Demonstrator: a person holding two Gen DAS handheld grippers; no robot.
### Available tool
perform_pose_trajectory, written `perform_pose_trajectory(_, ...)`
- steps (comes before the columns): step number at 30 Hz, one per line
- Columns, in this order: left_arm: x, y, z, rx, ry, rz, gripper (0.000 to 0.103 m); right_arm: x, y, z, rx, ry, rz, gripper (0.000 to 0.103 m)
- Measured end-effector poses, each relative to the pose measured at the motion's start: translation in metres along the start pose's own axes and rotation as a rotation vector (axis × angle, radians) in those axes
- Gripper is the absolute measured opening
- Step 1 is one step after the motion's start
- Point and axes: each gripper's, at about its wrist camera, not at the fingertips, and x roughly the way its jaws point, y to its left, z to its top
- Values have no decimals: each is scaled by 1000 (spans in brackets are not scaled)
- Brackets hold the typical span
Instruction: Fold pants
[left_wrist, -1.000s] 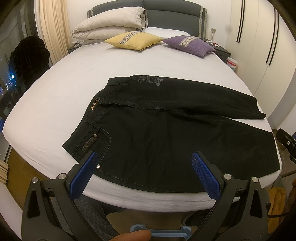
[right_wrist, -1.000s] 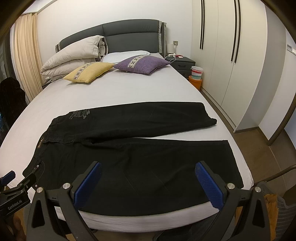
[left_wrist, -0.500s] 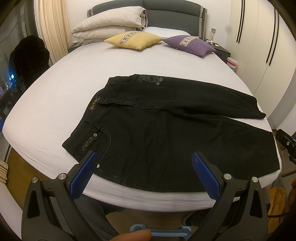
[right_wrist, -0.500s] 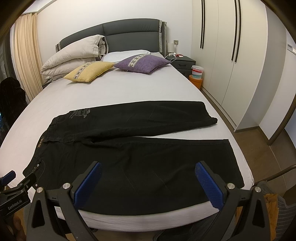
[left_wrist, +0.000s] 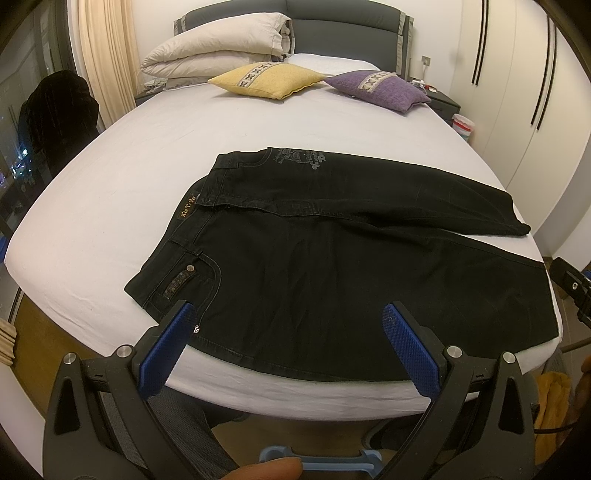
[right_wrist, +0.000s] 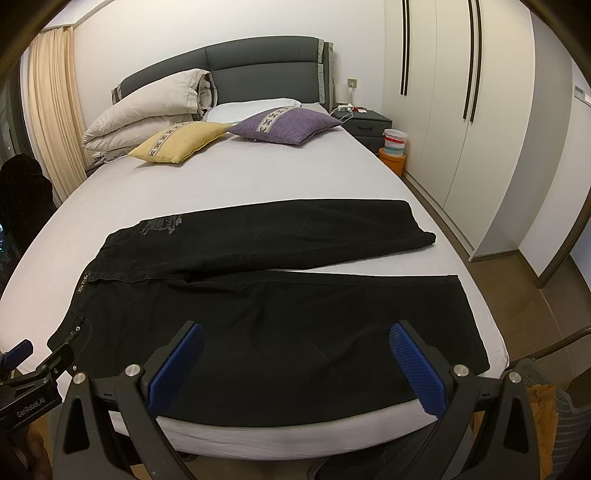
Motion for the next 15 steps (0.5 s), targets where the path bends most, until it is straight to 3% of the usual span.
perform_pose_trajectory(15,0,0,0,1,1,2,103,-9,9,-6,5,17,30,103)
